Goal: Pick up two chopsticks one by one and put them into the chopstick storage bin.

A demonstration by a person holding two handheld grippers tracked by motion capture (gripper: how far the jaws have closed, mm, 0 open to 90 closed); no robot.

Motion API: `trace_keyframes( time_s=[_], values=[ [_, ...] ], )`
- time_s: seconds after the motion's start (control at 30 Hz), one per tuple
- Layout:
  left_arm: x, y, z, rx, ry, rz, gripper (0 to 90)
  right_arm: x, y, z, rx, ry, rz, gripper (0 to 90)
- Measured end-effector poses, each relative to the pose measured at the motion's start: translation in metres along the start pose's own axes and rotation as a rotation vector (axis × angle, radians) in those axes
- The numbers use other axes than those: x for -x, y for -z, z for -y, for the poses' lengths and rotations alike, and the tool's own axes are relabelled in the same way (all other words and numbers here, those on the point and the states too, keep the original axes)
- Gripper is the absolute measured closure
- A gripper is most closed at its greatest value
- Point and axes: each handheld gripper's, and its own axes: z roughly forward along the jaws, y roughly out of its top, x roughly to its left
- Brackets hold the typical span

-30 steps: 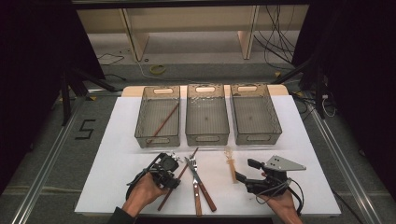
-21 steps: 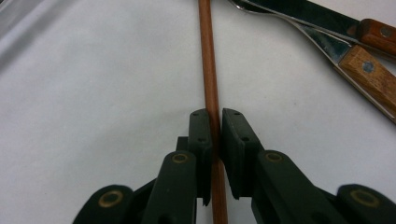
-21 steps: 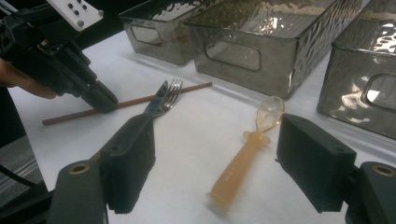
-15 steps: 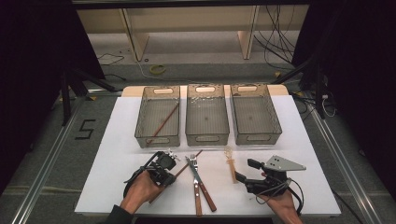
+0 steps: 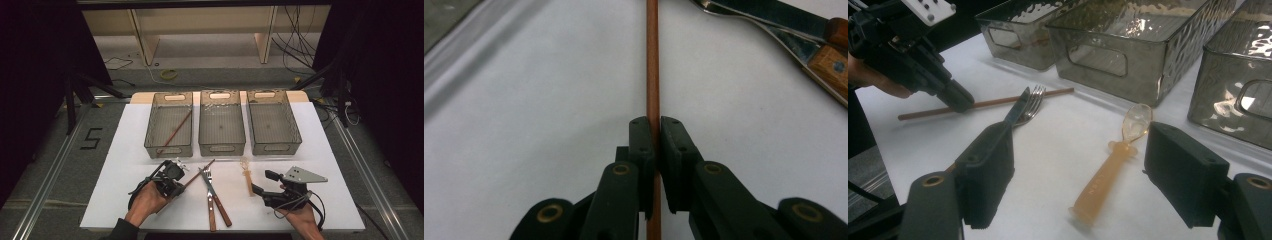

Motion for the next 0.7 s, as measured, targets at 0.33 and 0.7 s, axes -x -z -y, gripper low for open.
trace_keyframes(
  time_s=[0.33,0.7],
  values=[
    [-0.015,0.006,0.005,0.027,0.02,-0.024,84.1,0.0,0.0,0.0,0.0,-0.001,-0.001,28.7],
    [-0.016,0.022,0.007,0.032,0.0,-0.01,84.1,0.0,0.0,0.0,-0.001,-0.002,-0.001,28.7]
  ],
)
